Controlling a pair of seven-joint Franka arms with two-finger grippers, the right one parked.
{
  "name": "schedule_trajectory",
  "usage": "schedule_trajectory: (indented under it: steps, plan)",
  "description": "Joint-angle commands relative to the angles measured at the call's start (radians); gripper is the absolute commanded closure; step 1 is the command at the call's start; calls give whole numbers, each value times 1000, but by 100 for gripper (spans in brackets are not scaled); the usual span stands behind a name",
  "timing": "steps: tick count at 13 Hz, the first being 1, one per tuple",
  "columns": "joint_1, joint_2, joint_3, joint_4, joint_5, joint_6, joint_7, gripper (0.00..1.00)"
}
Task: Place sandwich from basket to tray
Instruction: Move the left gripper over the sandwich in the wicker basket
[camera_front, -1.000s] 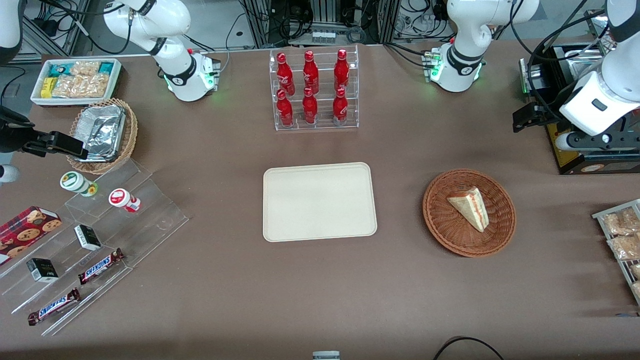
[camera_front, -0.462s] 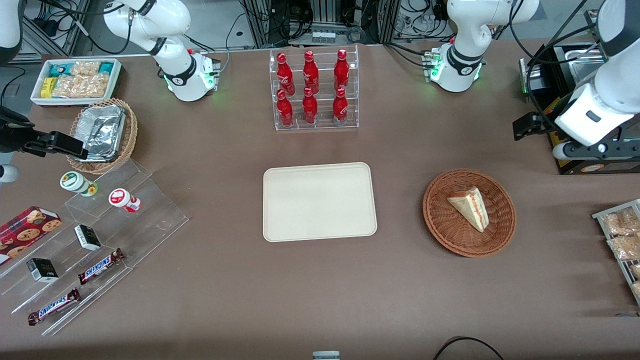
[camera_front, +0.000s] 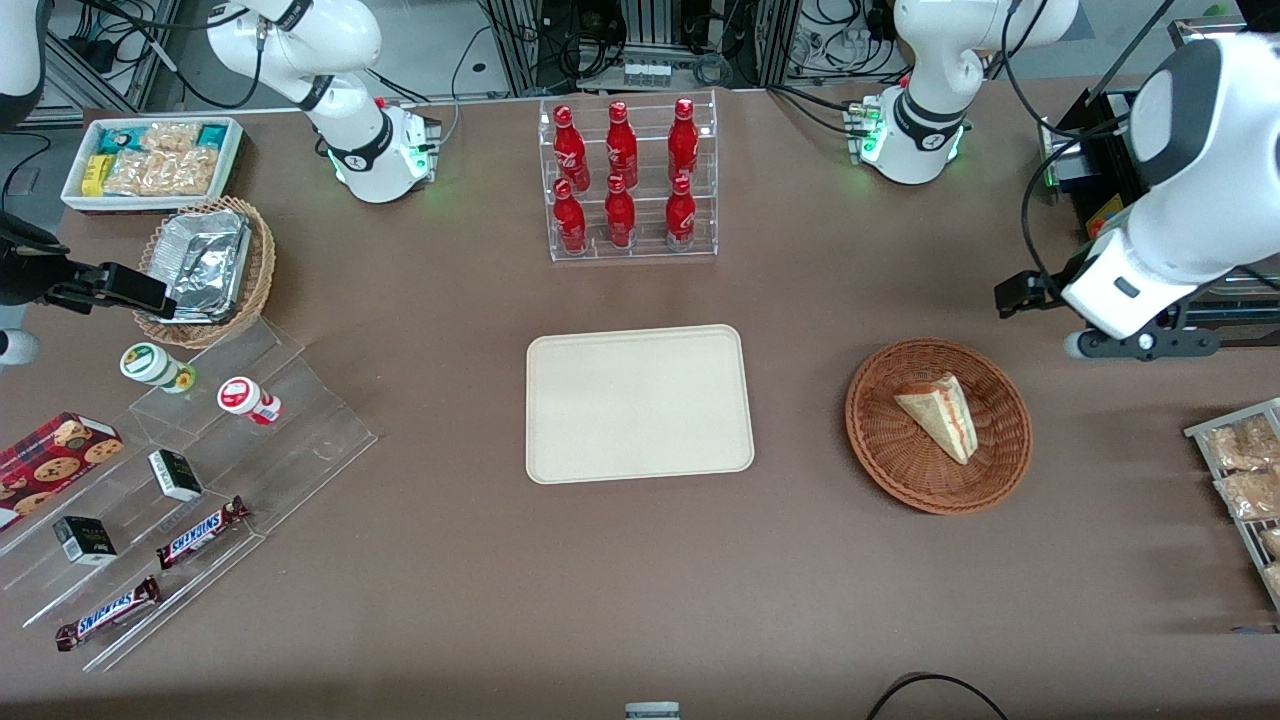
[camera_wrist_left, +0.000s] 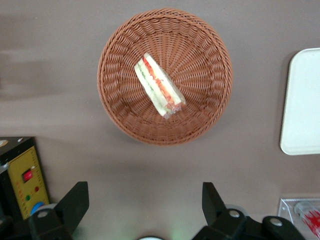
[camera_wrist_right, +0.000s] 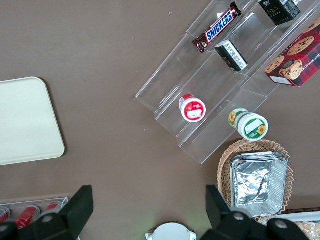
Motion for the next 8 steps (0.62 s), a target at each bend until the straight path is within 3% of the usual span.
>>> schedule_trajectory:
  steps: [1,8]
  plan:
    - [-5,-22,6,-91,14,89,7,0]
    - [-2,-22,9,-294,16,369,-103,0]
